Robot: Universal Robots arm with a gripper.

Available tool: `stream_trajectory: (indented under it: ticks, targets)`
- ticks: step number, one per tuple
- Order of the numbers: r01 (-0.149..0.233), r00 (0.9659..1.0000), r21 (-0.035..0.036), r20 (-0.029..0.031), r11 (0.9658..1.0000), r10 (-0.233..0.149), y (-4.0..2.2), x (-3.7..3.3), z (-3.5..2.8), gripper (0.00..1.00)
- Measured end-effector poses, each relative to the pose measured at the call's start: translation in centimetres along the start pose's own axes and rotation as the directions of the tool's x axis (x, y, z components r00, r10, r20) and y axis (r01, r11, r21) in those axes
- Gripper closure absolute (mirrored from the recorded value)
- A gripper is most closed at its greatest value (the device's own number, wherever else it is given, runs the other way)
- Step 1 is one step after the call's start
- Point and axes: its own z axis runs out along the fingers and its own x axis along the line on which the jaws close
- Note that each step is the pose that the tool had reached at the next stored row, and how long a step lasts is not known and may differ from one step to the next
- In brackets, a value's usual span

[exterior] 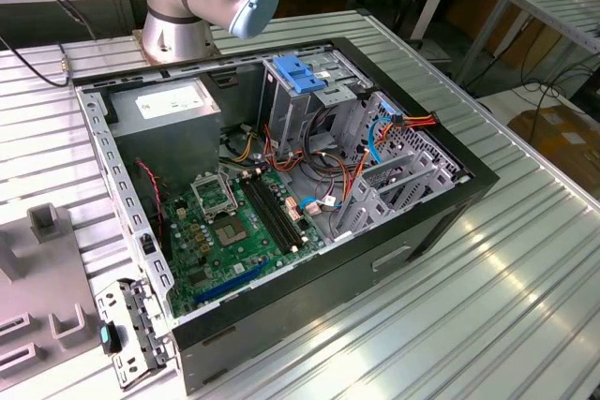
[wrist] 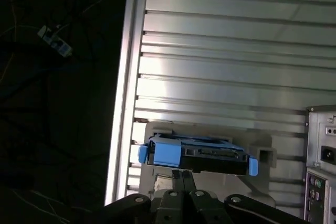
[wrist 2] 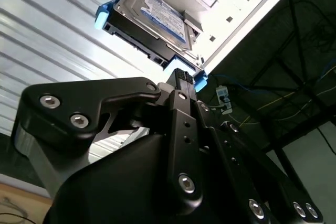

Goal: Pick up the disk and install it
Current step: 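Pick up the disk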

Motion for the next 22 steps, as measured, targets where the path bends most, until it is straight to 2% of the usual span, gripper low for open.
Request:
stream_trajectory:
  ticks: [2,3,9,16,18,19,22]
  targets:
    - [0.029,0.9996,0.0014,-0.0016,0.9996,-0.029,0.00,0.00,0.00,0.89]
    - [0.059,0.9982,0.0027,-0.0032,0.9982,-0.059,0.00,0.01,0.00,0.89]
    - [0.149,0.9888,0.0065,-0.0084,0.9888,-0.149,0.00,0.01,0.00,0.89]
    - [0.248,0.9687,0.0101,-0.0145,0.9687,-0.248,0.01,0.04,0.00,0.89]
    - [0.274,0.9618,0.0110,-0.0162,0.9618,-0.273,0.01,0.04,0.00,0.89]
    - [0.293,0.9561,0.0116,-0.0174,0.9562,-0.292,0.01,0.04,0.00,0.89]
    - [0.328,0.9446,0.0126,-0.0198,0.9447,-0.327,0.01,0.04,0.00,0.89]
